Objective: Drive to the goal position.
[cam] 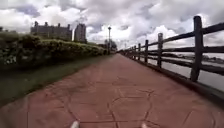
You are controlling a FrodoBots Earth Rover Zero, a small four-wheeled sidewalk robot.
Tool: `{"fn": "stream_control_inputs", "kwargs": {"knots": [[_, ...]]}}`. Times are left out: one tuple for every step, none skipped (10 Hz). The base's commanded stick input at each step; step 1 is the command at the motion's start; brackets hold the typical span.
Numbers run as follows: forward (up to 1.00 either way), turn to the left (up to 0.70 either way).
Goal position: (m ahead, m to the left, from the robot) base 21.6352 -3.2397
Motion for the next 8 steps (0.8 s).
{"fn": "stream_control_inputs", "kwargs": {"knots": [[0.70,0.00],[0.70,0.00],[0.70,0.00],[0.70,0.00],[0.70,0.00],[0.70,0.00],[0.70,0.00],[0.70,0.00]]}}
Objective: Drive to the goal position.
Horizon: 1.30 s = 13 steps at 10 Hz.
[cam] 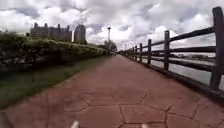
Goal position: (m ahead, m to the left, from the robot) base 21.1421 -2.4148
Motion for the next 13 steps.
{"fn": "stream_control_inputs", "kwargs": {"knots": [[0.70,0.00],[0.70,0.00],[0.70,0.00],[0.70,0.00],[0.70,0.00],[0.70,0.00],[0.70,0.00],[0.70,0.00],[0.70,0.00],[0.70,0.00],[0.70,0.00],[0.70,0.00],[0.70,0.00]]}}
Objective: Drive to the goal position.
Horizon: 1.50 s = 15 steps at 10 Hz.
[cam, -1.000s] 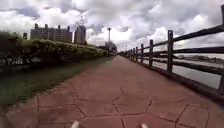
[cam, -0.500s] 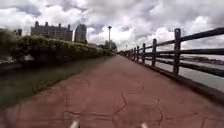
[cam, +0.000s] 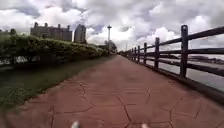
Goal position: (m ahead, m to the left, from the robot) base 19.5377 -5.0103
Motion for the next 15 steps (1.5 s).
{"fn": "stream_control_inputs", "kwargs": {"knots": [[0.70,0.00],[0.70,0.00],[0.70,0.00],[0.70,0.00],[0.70,0.00],[0.70,0.00],[0.70,0.00],[0.70,0.00],[0.70,0.00],[0.70,0.00],[0.70,0.00],[0.70,-0.05],[0.70,-0.35],[0.70,-0.35],[0.70,-0.25]]}}
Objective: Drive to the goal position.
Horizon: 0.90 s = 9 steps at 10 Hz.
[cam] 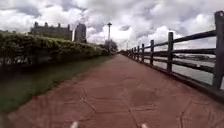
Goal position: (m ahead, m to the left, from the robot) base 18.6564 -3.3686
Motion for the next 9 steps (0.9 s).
{"fn": "stream_control_inputs", "kwargs": {"knots": [[0.70,-0.11],[0.70,0.00],[0.70,0.00],[0.70,0.00],[0.70,0.00],[0.70,0.00],[0.70,0.00],[0.70,0.00],[0.70,0.00]]}}
